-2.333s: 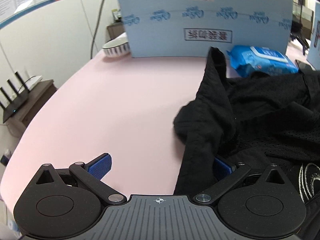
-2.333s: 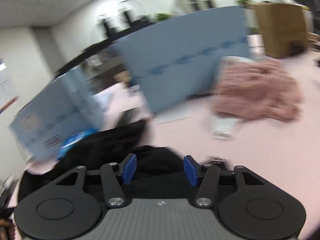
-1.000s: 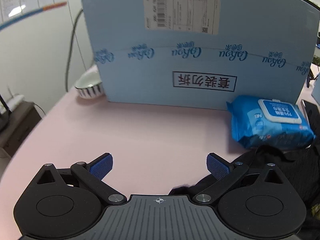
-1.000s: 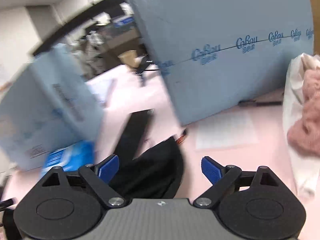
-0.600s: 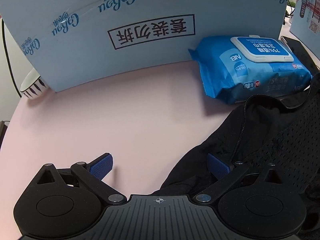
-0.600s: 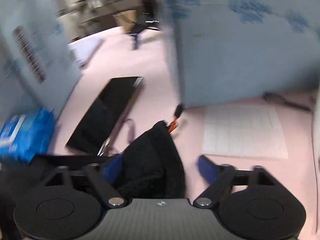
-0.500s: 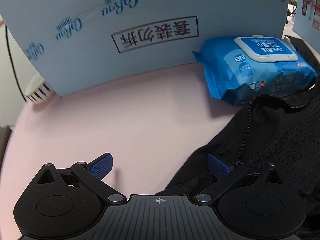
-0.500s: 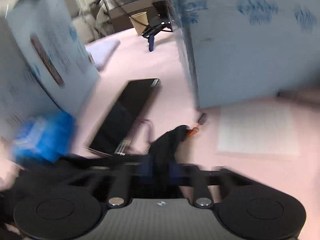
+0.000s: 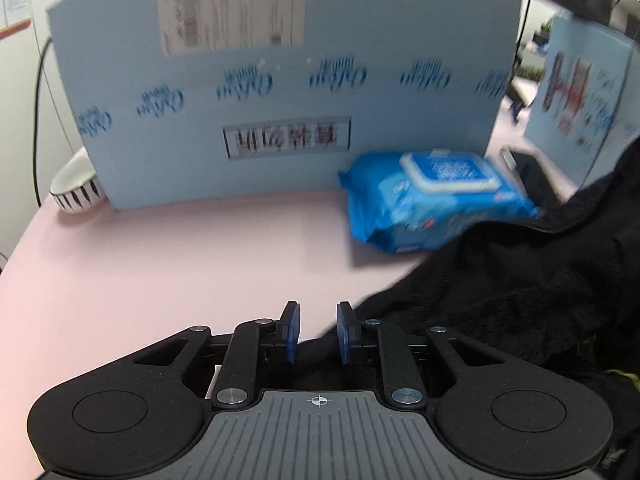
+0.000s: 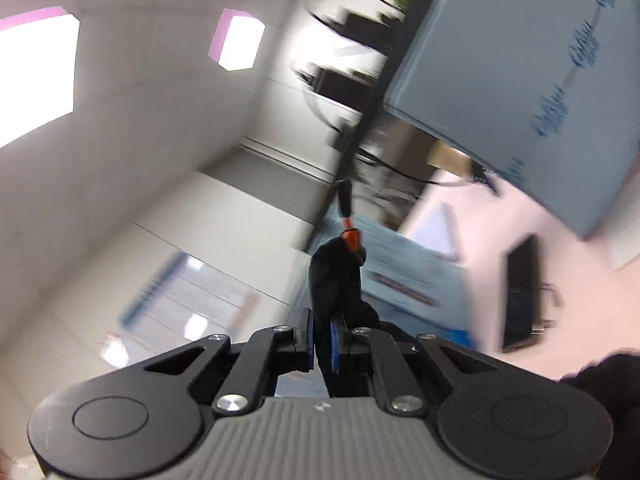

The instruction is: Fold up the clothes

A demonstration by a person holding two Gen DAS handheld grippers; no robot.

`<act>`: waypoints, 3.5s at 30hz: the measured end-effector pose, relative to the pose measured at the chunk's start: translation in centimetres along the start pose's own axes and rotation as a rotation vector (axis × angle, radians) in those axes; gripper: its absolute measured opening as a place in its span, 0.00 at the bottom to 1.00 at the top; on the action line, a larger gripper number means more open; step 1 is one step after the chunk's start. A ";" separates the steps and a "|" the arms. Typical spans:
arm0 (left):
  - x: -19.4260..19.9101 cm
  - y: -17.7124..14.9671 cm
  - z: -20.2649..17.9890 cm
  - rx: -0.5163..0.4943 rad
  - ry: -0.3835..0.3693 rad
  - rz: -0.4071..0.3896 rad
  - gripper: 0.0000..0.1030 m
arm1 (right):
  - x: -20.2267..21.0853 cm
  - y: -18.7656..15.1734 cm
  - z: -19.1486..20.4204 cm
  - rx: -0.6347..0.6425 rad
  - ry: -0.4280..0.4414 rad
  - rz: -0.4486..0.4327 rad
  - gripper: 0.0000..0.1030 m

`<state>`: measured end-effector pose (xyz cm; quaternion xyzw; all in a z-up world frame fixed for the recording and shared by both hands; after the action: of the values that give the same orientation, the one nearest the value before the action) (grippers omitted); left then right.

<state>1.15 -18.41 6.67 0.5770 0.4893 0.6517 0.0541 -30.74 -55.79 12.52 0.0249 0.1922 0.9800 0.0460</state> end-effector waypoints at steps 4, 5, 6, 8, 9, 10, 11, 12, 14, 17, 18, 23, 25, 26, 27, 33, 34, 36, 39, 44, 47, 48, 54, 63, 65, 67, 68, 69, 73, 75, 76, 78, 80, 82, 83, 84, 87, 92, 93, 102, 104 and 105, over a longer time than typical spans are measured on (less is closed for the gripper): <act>2.1 -0.9 -0.2 0.078 -0.144 0.012 0.39 | 3.1 0.4 0.4 -0.004 0.012 -0.045 0.08; 2.0 -1.6 -0.1 0.092 -0.131 0.023 0.42 | 3.8 0.4 0.1 -0.002 -0.009 -0.046 0.08; 1.9 -2.4 0.1 0.106 -0.116 0.037 0.42 | 4.5 0.4 -0.2 0.000 -0.030 -0.047 0.08; 1.7 -3.6 0.5 0.148 -0.097 0.059 0.42 | 6.3 -0.5 -1.4 -0.020 -0.082 -0.049 0.08; 1.5 -4.0 0.9 0.192 -0.101 0.064 0.42 | 7.2 -1.0 -2.1 -0.033 -0.110 -0.050 0.08; 1.5 -4.1 1.0 0.222 -0.115 0.058 0.43 | 8.1 -1.5 -2.8 -0.045 -0.137 -0.051 0.08; 1.4 -4.1 1.1 0.251 -0.132 0.051 0.50 | 8.8 -2.0 -3.3 -0.058 -0.150 -0.058 0.08; 1.2 -4.0 1.2 0.283 -0.159 0.042 0.58 | 9.4 -2.3 -3.7 -0.071 -0.157 -0.066 0.08; 0.6 -3.7 1.2 0.338 -0.200 0.033 0.64 | 10.6 -3.1 -4.6 -0.096 -0.171 -0.084 0.09; -0.7 -3.1 1.5 0.387 -0.182 0.023 0.66 | 12.3 -3.7 -5.1 -0.111 -0.181 -0.114 0.09; -1.2 -2.7 1.6 0.395 -0.162 0.018 0.66 | 12.8 -3.8 -5.2 -0.111 -0.182 -0.121 0.09; -5.3 -1.3 2.3 0.424 -0.192 0.080 0.65 | 13.9 -4.8 -5.8 -0.133 -0.189 -0.135 0.09; -7.1 -1.4 2.7 0.487 -0.196 0.112 0.64 | 14.1 -5.2 -6.2 -0.153 -0.190 -0.140 0.09; -7.7 -1.5 2.9 0.517 -0.198 0.123 0.62 | 14.1 -5.4 -6.3 -0.160 -0.192 -0.141 0.09; -7.9 -1.5 3.0 0.540 -0.224 0.128 0.57 | 14.2 -5.5 -6.5 -0.163 -0.199 -0.145 0.09; -7.4 -1.3 3.4 0.634 -0.327 0.107 0.19 | 14.0 -5.9 -6.7 -0.158 -0.220 -0.151 0.12; -7.4 -1.3 3.6 0.652 -0.334 0.102 0.19 | 14.0 -5.9 -6.7 -0.159 -0.222 -0.152 0.12; -6.7 -1.6 3.7 0.698 -0.372 0.059 0.17 | 13.9 -5.8 -6.8 -0.159 -0.227 -0.152 0.12; -4.9 -1.6 3.5 0.704 -0.414 -0.006 0.16 | 13.9 -5.7 -6.6 -0.153 -0.232 -0.151 0.12; -1.9 -1.4 3.6 0.691 -0.422 -0.099 0.15 | 14.2 -5.6 -6.0 -0.134 -0.230 -0.144 0.12; -0.5 -1.1 3.6 0.677 -0.410 -0.137 0.14 | 14.1 -5.2 -5.1 -0.108 -0.215 -0.140 0.12; 0.2 -0.8 3.6 0.668 -0.413 -0.164 0.14 | 14.1 -4.9 -4.7 -0.100 -0.204 -0.142 0.12; 1.5 3.9 4.9 0.605 -0.383 -0.239 0.14 | 10.3 -1.6 -3.4 -0.004 -0.238 -0.089 0.10; 7.6 7.4 5.4 0.562 -0.490 -0.413 0.13 | 0.6 6.2 0.9 0.155 -0.126 -0.188 0.09; 9.4 4.9 5.5 0.561 -0.529 -0.422 0.13 | 2.8 5.8 2.9 0.272 -0.089 -0.204 0.09; 9.6 0.7 5.9 0.581 -0.526 -0.360 0.13 | 6.0 4.4 2.0 0.364 -0.189 -0.187 0.09; 9.2 -1.2 6.2 0.597 -0.516 -0.318 0.13 | 7.1 3.6 0.5 0.381 -0.265 -0.167 0.09; 8.2 -3.7 6.7 0.645 -0.501 -0.261 0.13 | 7.9 2.9 -1.0 0.385 -0.335 -0.145 0.09; 4.6 -10.6 8.4 0.798 -0.406 -0.078 0.13 | 12.6 -1.3 -11.7 0.256 -0.746 -0.068 0.13; 4.5 -11.8 8.9 0.840 -0.393 -0.064 0.13 | 14.7 -2.2 -13.9 0.166 -0.844 -0.095 0.14; 4.8 -11.7 9.0 0.831 -0.396 -0.062 0.14 | 16.2 -2.5 -14.4 0.122 -0.856 -0.129 0.14; 5.6 -11.1 8.8 0.781 -0.407 -0.049 0.14 | 17.7 -2.4 -14.0 0.113 -0.859 -0.168 0.22; 6.6 -9.9 8.2 0.672 -0.398 -0.026 0.15 | 18.6 -1.9 -12.8 0.139 -0.855 -0.189 0.26; 7.4 -8.7 7.7 0.579 -0.374 -0.018 0.14 | 17.9 -1.3 -11.3 0.176 -0.826 -0.182 0.32; 7.8 -8.0 7.6 0.542 -0.354 -0.026 0.14 | 17.0 -1.0 -10.6 0.197 -0.811 -0.171 0.37; 8.3 -7.4 7.5 0.505 -0.334 -0.033 0.14 | 16.2 -0.6 -9.8 0.219 -0.795 -0.159 0.45; 9.1 -5.6 8.1 0.531 -0.279 -0.125 0.14 | 11.1 -0.1 -7.9 0.300 -0.749 -0.075 0.50; 8.1 -2.1 4.0 0.414 -0.326 -0.152 0.15 | 3.5 1.6 -8.8 0.452 -0.886 0.037 0.60; 6.9 -1.0 2.3 0.381 -0.333 -0.141 0.16 | 1.9 2.2 -9.7 0.464 -0.908 0.062 0.60; -3.6 0.8 -3.5 0.334 -0.280 0.063 0.21 | -7.3 2.7 -16.5 0.570 -0.959 0.311 0.61; -5.1 0.1 -3.4 0.337 -0.244 0.109 0.21 | -8.4 1.8 -16.8 0.653 -0.935 0.378 0.55; -5.7 -0.2 -3.3 0.346 -0.232 0.125 0.21 | -8.7 1.3 -17.0 0.676 -0.920 0.405 0.40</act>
<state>0.26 -23.81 3.00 0.6779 0.5476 0.4895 -0.0302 -23.33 -64.27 -2.98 0.4954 0.4446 0.7426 -0.0737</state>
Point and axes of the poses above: each gripper's, at about its wrist camera, not at the fingertips, and x roughly against the way its jaws point, z to its left, y to its top, the point moved 4 cm from there along -x, roughly the way its jaws point, and after that the axes turned 7 degrees about -y, right-handed, at the moved point
